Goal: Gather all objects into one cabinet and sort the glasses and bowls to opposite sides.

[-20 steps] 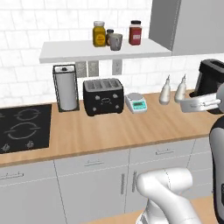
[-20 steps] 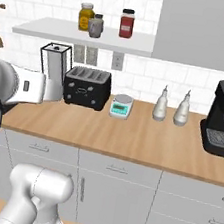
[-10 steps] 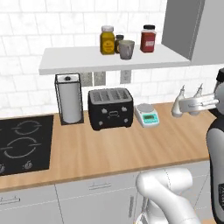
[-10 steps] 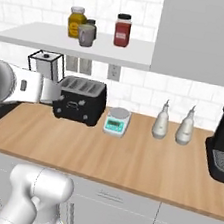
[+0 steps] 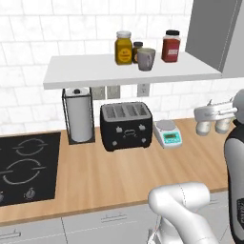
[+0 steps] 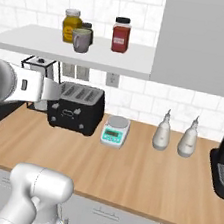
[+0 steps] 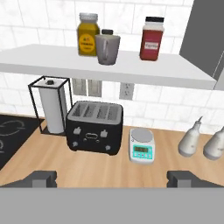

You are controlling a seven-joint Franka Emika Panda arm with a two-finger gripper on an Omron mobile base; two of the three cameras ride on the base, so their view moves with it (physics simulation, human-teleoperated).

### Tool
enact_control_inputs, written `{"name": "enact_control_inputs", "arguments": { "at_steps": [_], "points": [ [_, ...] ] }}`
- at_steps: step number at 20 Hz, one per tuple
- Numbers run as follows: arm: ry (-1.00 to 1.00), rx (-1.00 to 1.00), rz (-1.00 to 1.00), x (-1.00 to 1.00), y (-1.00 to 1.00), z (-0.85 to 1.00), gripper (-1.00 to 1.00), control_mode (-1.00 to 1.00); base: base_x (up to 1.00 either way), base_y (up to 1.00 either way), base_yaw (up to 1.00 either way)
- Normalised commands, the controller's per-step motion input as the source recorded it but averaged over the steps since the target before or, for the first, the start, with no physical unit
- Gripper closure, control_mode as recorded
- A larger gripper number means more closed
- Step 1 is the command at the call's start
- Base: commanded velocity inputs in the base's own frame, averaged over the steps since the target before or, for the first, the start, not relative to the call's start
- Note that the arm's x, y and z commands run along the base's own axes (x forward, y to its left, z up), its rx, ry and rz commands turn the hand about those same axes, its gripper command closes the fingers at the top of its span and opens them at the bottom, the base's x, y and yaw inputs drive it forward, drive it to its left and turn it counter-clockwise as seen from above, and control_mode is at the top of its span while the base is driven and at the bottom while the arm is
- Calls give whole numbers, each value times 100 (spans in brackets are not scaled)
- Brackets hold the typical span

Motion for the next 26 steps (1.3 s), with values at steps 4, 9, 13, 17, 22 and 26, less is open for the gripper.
{"name": "enact_control_inputs", "arguments": {
  "at_steps": [4, 9, 13, 17, 22, 26],
  "points": [
    [0, 0, 0, 0, 0, 0, -100, 100, 7, 25, 1],
    [0, 0, 0, 0, 0, 0, -100, 100, 0, 49, 0],
    [0, 0, 0, 0, 0, 0, -100, 100, 0, 66, 0],
    [0, 0, 0, 0, 0, 0, -100, 100, 0, 31, 0],
    [0, 0, 0, 0, 0, 0, -100, 100, -10, 13, 6],
    [0, 0, 0, 0, 0, 0, -100, 100, 0, 4, 1]
  ]
}}
